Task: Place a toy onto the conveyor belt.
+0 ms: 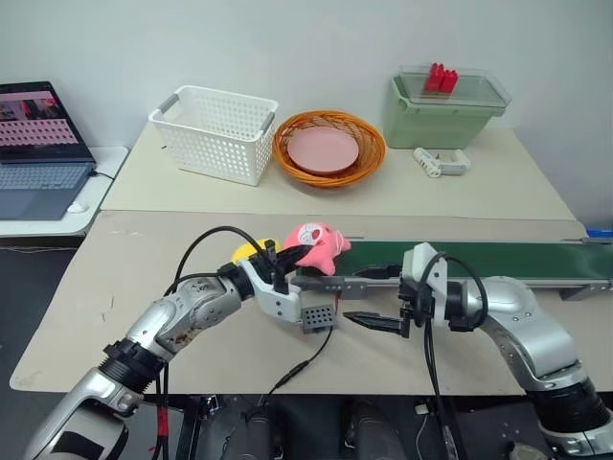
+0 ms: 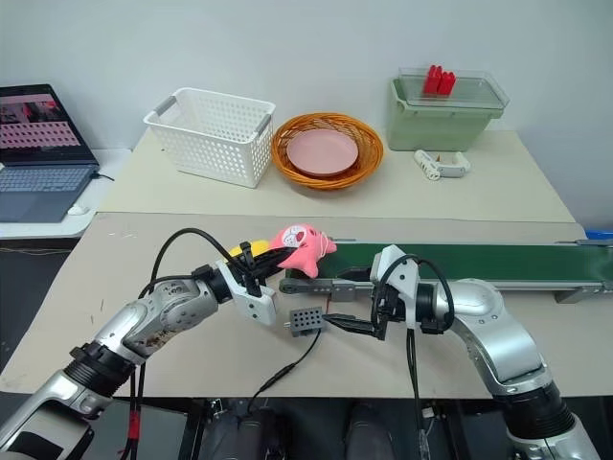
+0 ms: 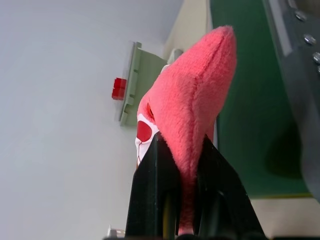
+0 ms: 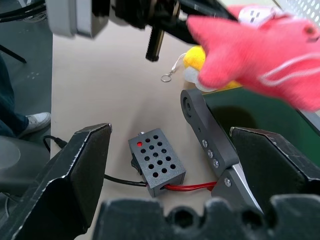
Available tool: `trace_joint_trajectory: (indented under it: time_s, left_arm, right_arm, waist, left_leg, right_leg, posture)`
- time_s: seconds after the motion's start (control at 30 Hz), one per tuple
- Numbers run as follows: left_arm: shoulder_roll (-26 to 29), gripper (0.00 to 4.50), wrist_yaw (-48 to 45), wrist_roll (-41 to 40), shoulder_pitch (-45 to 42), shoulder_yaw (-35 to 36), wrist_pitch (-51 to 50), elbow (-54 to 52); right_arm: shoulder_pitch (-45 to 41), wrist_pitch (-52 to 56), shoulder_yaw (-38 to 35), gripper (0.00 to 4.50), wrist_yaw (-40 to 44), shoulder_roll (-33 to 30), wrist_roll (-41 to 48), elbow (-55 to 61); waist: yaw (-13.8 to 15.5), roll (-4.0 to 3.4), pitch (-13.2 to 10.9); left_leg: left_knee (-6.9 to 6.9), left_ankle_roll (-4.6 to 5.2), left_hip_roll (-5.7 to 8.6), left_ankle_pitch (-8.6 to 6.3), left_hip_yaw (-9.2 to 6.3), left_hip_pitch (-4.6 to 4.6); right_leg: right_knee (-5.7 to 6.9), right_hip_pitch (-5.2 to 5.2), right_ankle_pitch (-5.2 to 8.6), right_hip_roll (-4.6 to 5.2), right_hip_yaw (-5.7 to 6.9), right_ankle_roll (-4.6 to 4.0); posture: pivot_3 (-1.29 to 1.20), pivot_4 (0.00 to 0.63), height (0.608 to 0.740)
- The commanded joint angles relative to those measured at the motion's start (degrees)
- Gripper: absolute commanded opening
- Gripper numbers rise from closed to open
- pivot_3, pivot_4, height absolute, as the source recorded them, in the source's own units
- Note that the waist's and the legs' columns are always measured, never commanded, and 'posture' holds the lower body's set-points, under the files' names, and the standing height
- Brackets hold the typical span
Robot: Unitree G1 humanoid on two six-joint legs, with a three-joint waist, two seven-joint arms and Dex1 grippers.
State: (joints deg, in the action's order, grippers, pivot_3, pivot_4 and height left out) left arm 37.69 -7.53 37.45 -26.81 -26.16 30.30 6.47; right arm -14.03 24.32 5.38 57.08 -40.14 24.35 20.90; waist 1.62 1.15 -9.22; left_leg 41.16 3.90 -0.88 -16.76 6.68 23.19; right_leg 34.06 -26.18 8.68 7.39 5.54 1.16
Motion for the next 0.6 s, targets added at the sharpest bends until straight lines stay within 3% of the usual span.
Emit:
trace_joint_trajectory:
  time_s: [0.03,0.6]
  left_arm:
    - [-0.9,0.11,3.1,3.5,-2.0,0.2,3.3,3.2]
    - [-7.6,0.11,4.6,8.8,-8.0,-1.7,6.1,16.7]
  right_arm:
    - [0.6,-0.2,-2.4,4.5,-0.4,-0.7,1.0,2.3]
    - [0.3,0.1,-2.9,4.5,-0.8,-0.6,1.4,2.4]
  waist:
    - [0.0,0.0,0.0]
    - [-0.2,0.0,0.0]
  left_leg:
    - [0.03,0.0,0.0,0.0,0.0,0.0]
    - [0.52,0.32,-0.01,-0.19,0.04,0.11]
  right_leg:
    - [0.01,0.01,0.0,0.0,0.0,0.01]
    - [0.04,0.12,-0.12,0.06,-0.01,0.2]
  posture:
    - [0.0,0.15,0.74]
    - [0.0,0.15,0.74]
